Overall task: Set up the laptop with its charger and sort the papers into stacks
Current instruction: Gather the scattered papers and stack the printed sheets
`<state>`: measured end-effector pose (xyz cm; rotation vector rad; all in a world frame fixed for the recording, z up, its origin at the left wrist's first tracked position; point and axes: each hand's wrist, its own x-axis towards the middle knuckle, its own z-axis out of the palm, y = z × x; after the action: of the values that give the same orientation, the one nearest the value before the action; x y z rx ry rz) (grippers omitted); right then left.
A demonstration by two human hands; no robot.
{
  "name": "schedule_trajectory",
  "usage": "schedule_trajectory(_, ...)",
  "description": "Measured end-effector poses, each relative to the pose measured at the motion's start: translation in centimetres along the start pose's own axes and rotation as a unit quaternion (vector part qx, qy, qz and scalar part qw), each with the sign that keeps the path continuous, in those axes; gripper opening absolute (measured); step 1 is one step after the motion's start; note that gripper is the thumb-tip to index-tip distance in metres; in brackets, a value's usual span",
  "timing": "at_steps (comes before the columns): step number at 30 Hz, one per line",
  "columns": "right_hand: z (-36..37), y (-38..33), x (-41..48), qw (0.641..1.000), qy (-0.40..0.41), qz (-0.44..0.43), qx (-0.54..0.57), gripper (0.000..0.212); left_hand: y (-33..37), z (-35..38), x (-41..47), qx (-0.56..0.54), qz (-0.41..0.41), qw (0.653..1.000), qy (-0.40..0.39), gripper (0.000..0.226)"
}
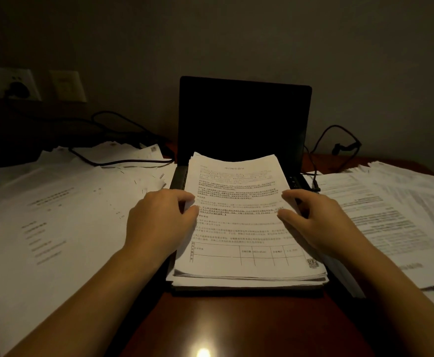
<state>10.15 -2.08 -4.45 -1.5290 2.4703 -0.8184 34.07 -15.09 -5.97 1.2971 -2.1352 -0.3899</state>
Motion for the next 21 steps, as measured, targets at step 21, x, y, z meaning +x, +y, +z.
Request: schedule_trajectory(21, 2.0, -2.1, -1.0, 0.979, -0.008, 0.007, -0.206, 0.059, 0.0, -0.3, -0.1, 0.069, 0.011, 0.994, -0.086, 0.047)
